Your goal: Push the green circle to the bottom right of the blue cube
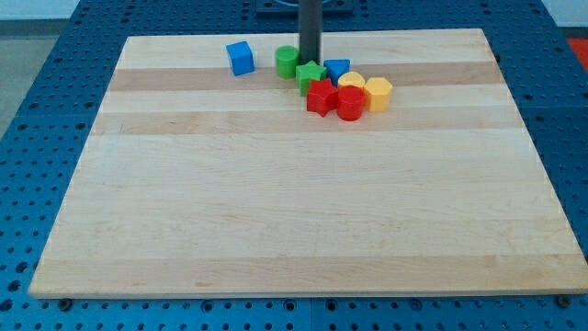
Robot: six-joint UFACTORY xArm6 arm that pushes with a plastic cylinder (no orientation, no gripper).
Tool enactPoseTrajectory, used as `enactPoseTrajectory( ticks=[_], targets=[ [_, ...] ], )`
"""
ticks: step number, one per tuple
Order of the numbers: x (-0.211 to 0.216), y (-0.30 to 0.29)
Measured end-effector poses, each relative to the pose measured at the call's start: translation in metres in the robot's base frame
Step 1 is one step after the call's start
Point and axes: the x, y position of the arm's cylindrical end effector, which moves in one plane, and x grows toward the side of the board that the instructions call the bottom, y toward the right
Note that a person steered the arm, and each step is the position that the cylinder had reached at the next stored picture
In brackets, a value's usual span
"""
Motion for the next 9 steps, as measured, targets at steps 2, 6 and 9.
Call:
enactPoseTrajectory(
  ticks=[2, 6, 9],
  targets=[
    [0.0, -0.046],
    [0.012, -0.034],
    [-0.03, -0.058]
  ],
)
